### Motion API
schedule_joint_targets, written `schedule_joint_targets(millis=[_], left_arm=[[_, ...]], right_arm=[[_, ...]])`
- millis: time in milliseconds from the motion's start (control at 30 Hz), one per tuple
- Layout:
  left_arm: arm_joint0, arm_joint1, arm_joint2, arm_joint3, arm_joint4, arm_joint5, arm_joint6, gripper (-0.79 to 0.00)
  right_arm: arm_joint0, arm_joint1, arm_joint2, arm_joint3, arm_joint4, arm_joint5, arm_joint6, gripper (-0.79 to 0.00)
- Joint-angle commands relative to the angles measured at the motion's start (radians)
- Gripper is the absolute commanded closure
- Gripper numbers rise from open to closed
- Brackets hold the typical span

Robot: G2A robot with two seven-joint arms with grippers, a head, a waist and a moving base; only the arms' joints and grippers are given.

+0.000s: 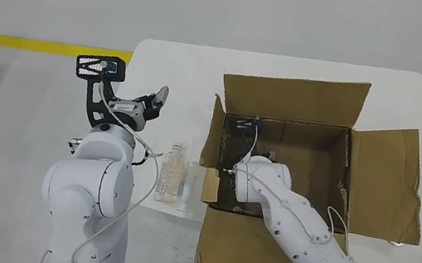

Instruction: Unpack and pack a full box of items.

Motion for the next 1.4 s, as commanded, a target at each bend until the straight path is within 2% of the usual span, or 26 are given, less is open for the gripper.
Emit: schedule_joint_targets(millis=[0,367,467,767,1033,1367], left_arm=[[0.0,0.0,0.0,0.0,0.0,0.0,0.0,-0.785],[0.0,0.0,0.0,0.0,0.0,0.0,0.0,-0.785],[0.0,0.0,0.0,0.0,0.0,0.0,0.0,-0.785],[0.0,0.0,0.0,0.0,0.0,0.0,0.0,-0.785],[0.0,0.0,0.0,0.0,0.0,0.0,0.0,-0.785],[0.0,0.0,0.0,0.0,0.0,0.0,0.0,-0.785]], right_arm=[[0.0,-0.007,0.011,0.001,-0.004,-0.006,0.007,-0.785],[0.0,-0.007,0.011,0.001,-0.004,-0.006,0.007,-0.785],[-0.027,-0.006,0.023,-0.015,0.0,-0.025,-0.039,-0.785],[-0.049,-0.016,0.036,-0.031,-0.081,-0.011,0.011,-0.785],[-0.045,-0.039,0.058,-0.023,-0.087,-0.02,0.02,-0.785],[0.012,-0.088,0.063,0.105,-0.126,-0.049,0.049,-0.785]])
